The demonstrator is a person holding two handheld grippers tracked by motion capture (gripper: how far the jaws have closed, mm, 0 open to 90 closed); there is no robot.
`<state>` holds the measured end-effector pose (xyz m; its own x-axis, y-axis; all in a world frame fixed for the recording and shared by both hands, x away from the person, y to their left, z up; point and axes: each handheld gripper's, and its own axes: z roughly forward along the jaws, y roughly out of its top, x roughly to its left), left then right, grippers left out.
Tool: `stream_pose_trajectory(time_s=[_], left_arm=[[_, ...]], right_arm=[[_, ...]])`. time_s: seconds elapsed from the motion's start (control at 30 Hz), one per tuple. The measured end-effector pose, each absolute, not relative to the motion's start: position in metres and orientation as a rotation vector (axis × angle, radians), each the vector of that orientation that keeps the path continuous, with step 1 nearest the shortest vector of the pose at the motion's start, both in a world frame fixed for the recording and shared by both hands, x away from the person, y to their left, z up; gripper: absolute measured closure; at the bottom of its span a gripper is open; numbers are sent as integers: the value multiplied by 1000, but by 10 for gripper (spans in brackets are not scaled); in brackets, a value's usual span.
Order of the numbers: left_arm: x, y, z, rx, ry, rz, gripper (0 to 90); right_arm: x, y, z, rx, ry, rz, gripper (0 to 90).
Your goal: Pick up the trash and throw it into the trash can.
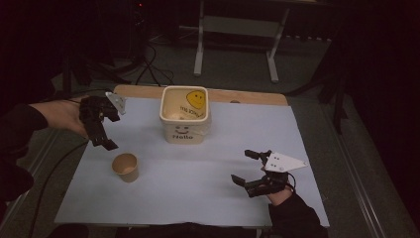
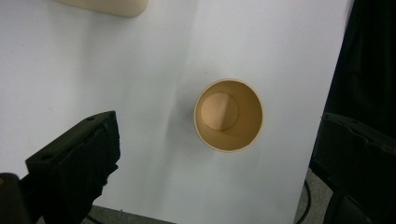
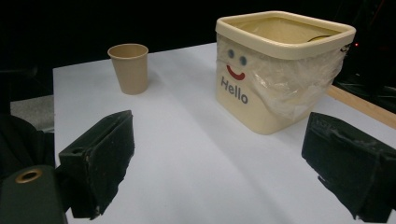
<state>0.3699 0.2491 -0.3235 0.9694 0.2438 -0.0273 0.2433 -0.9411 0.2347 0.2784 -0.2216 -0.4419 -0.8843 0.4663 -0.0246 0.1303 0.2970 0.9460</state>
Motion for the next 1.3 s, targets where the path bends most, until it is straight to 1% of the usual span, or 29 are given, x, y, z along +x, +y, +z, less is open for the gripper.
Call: stream_pose_trajectory(time_s=[0.23,0.53,0.63,0.87,0.97,1.3], left_arm=[[368,249,-322,2894,373,21,13],[363,245,-334,2918,374,3,5],[360,243,-345,2922,364,-25,5],[358,242,-363,2937,349,-22,5],[356,242,-372,2935,356,-49,5],[357,245,-397,2914,382,-74,6]], right_arm=[[279,-221,-442,541,2278,1613,92],[278,-221,-442,535,2281,1610,92],[278,-220,-442,530,2288,1605,92],[277,-221,-442,531,2287,1609,92],[277,-220,-442,528,2290,1605,92],[277,-220,-442,524,2301,1605,93]])
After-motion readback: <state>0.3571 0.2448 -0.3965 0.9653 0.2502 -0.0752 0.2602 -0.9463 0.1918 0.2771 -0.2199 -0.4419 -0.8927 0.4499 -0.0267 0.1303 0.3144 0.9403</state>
